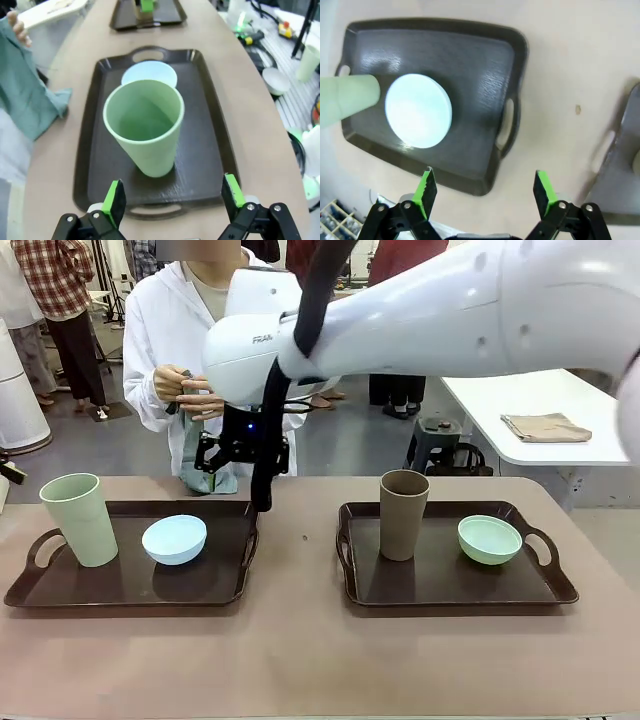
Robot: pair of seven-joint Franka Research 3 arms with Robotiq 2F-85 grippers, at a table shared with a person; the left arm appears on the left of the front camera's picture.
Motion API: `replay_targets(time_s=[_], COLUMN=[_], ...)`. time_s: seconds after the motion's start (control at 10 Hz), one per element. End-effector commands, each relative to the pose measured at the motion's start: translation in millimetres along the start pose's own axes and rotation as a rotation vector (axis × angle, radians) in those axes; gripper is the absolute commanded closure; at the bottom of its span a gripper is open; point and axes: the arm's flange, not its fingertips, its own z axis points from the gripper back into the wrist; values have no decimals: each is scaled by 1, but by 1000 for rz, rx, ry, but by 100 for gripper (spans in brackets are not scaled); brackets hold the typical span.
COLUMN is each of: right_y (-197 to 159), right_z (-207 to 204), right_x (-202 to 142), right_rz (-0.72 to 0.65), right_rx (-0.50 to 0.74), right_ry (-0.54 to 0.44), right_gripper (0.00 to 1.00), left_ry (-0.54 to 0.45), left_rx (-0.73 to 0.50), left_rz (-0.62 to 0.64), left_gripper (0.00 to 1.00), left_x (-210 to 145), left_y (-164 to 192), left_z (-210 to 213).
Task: Set up a tray with a mat and arrange the tableware.
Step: Pick up the Picnic Bowl and Reusable plastic cup from the Handle tray in front of the human's position and hold them in the air.
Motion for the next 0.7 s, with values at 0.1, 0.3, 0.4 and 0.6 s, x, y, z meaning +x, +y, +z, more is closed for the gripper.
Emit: replay_targets(time_s=[0.1,0.3,0.4,0.6], right_y=[27,28,21,21], right_z=[-19,-26,-27,-27], right_x=[20,21,14,14], right_rz=[-18,-8,8,8], right_rx=[-32,-5,-1,-1], right_ry=[17,44,25,25], right_gripper=[0,0,0,0], left_ry=[-44,-47,-56,-44], left_rx=[54,29,-10,20], left_rz=[31,40,30,24], left_gripper=[0,0,0,0], left_x=[-6,-12,-9,-10], left_y=[8,9,4,8], left_z=[-10,-10,2,-13])
